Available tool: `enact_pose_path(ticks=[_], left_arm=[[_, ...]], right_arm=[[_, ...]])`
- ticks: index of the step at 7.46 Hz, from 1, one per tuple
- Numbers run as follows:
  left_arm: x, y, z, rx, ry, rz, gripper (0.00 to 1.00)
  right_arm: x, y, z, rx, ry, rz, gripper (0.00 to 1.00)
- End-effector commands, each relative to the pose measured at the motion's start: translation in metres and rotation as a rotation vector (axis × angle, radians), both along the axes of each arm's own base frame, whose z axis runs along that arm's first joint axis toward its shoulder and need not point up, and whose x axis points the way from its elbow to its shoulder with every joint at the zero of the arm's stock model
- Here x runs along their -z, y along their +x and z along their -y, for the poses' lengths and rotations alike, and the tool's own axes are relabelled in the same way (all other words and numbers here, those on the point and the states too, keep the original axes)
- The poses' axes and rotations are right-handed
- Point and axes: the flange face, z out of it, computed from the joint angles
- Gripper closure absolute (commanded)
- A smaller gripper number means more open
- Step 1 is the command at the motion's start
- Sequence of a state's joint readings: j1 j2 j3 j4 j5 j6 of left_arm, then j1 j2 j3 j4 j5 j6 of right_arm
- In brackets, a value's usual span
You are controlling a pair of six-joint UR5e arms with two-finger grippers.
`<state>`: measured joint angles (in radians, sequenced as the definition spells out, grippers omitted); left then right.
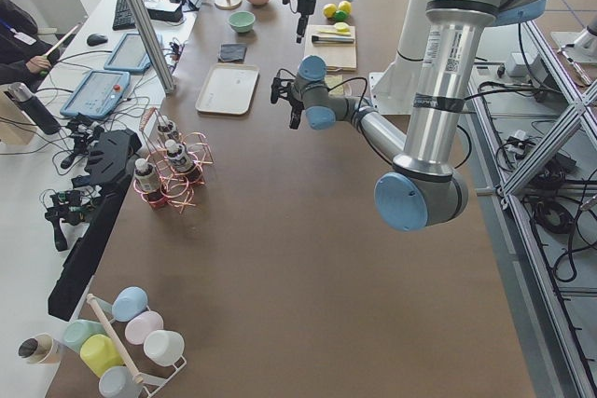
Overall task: Make sandwich and place on tray
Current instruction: 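Withdraw the right arm while the left gripper moves to the plate rim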
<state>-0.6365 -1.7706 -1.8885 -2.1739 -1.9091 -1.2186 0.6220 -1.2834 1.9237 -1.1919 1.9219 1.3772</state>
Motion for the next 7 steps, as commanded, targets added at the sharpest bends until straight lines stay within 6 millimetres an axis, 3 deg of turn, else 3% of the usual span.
enact_pose_path(ticks=[1,3,5,7], left_arm=[[0.014,0.045,-0.041,-0.017,-0.063,-0.031,0.02],[0.031,0.082,-0.069,-0.017,-0.042,-0.04,0.02],[0.046,0.1,-0.089,-0.051,-0.031,-0.06,0.02],[0.045,0.105,-0.096,-0.055,-0.025,-0.055,0.02]], right_arm=[[-0.088,0.116,0.033,0.085,0.052,-0.149,0.0],[-0.158,0.219,0.037,0.123,0.054,-0.193,0.0],[-0.218,0.31,0.026,0.17,0.086,-0.232,0.0],[-0.292,0.401,0.027,0.296,0.046,-0.329,0.0]])
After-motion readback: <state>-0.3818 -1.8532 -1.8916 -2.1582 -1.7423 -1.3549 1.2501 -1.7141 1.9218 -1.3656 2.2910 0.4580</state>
